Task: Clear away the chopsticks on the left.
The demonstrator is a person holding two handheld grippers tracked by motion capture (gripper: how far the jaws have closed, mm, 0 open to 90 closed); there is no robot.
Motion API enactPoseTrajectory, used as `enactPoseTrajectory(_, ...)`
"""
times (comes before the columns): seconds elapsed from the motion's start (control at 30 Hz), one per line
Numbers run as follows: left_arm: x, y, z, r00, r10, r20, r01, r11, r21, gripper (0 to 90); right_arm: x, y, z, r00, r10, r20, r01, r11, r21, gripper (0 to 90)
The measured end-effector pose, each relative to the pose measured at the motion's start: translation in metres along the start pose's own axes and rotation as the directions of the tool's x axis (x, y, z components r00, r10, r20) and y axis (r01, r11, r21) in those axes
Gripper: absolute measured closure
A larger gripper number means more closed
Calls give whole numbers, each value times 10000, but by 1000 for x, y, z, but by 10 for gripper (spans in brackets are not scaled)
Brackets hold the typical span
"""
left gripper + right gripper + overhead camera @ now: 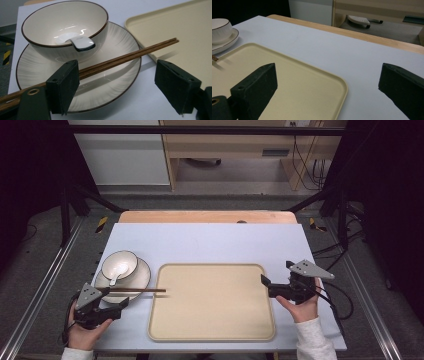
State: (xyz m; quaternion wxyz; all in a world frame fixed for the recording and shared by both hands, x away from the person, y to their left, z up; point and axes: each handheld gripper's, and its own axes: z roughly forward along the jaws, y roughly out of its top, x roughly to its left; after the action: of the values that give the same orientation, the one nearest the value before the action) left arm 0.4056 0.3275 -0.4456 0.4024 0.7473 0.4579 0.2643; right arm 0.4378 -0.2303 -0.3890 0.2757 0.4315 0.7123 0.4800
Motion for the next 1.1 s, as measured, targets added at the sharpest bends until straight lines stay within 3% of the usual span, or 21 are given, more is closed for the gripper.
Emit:
enactPoseTrajectory(0.4,17,-3,20,9990,285,-337,-273,9990,344,265,2,-1,4,10000,-23,-29,23,9999,126,24)
enactPoseTrajectory(0.67,11,-5,23,9949,840,-564,-793,9936,810,325,1,-1,4,10000,-16,-52,16,9999,148,23)
enactPoseTrajectory(0.93,10,-2,22,9927,870,-831,-777,9910,1090,425,1,-1,5,10000,-29,-70,31,9998,201,22)
enactPoseTrajectory(1.1,8,-1,21,9914,1070,-758,-970,9874,1249,443,1,-1,5,10000,-12,-76,14,9998,210,22)
